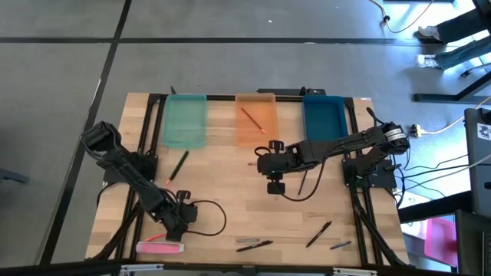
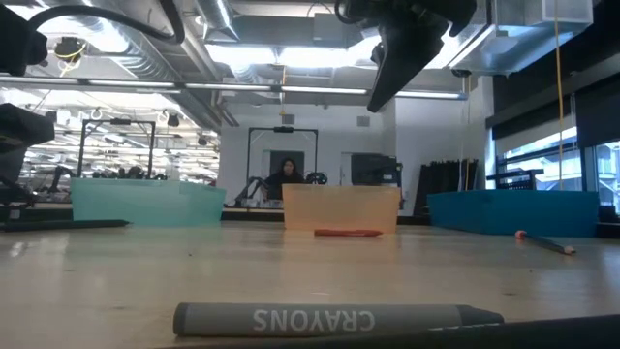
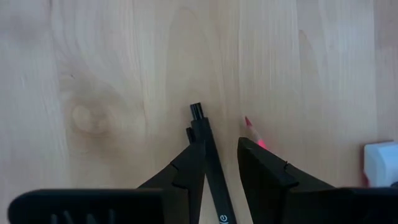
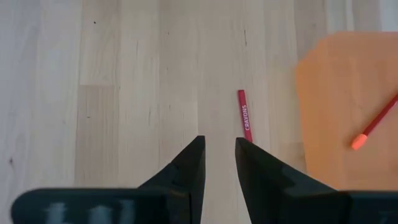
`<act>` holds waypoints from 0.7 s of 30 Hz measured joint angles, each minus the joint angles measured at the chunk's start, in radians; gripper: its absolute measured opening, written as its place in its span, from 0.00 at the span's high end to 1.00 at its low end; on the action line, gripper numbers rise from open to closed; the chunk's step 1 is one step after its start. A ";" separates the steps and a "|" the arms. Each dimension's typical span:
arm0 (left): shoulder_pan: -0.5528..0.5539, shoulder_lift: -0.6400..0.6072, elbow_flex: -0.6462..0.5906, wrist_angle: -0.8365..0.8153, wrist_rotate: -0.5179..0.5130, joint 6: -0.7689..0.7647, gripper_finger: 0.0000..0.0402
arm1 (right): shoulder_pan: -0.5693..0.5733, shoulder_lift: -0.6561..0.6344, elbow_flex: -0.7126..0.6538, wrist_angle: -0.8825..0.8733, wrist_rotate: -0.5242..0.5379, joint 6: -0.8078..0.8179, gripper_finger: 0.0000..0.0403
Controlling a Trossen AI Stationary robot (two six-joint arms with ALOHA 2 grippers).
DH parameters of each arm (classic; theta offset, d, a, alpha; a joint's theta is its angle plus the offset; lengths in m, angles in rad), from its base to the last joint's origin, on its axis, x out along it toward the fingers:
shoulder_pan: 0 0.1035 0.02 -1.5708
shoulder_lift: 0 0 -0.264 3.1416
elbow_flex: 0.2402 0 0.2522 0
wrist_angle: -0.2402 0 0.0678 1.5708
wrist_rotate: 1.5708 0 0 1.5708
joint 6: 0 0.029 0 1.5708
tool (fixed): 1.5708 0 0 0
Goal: Sort crayons/erasers/pens/pencils in bins
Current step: Put the black pen into the green bin
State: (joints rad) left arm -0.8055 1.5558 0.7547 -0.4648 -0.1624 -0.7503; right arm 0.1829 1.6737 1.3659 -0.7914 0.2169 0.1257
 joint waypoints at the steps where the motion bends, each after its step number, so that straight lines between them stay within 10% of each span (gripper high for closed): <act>1: 0.000 0.000 0.000 0.000 -0.002 0.000 0.77 | 0.000 0.000 0.000 0.000 0.000 0.000 0.77; 21: 0.002 -0.019 0.025 -0.046 -0.057 -0.011 0.77 | -0.002 0.000 0.000 0.004 0.000 -0.003 0.77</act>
State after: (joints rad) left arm -0.8036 1.5370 0.7799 -0.5105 -0.2190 -0.7617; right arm 0.1814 1.6737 1.3659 -0.7876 0.2173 0.1230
